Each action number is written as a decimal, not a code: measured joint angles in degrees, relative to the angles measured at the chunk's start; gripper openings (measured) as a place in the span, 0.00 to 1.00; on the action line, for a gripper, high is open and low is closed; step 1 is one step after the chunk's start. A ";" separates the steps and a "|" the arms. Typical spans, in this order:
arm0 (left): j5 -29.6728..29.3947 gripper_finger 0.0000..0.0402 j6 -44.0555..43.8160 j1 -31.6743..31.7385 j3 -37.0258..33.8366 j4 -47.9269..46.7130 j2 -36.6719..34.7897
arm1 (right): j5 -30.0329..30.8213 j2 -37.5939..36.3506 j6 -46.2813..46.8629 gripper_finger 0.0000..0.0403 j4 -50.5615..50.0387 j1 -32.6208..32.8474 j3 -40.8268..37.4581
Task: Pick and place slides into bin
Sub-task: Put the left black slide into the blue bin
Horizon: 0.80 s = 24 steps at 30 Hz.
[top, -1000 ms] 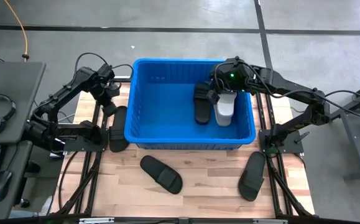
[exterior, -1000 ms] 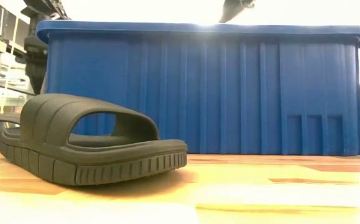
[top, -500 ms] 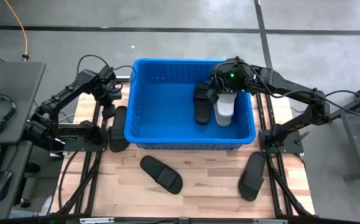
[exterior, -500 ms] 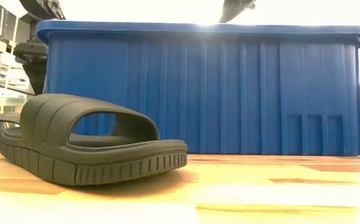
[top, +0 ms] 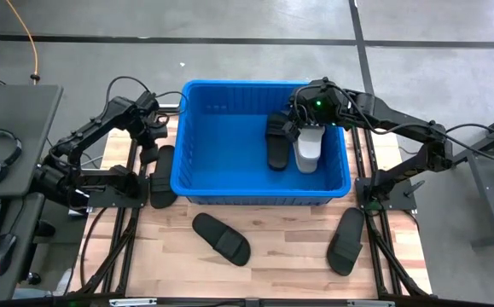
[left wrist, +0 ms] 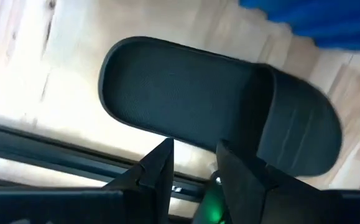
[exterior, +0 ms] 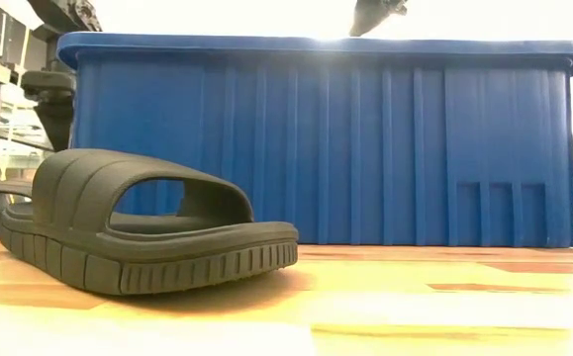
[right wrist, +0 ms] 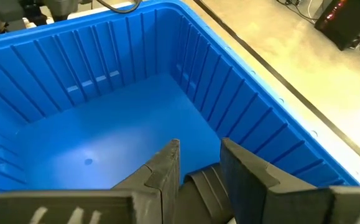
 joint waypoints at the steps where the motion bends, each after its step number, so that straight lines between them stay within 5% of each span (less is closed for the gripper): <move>1: 0.19 0.28 -1.26 0.02 -0.06 -0.15 -0.04 | 0.21 0.00 0.00 0.26 0.00 -0.01 0.00; 24: -4.12 0.28 -19.87 0.02 -4.62 4.49 0.01 | 1.24 0.00 -0.40 0.26 0.00 -0.02 -0.01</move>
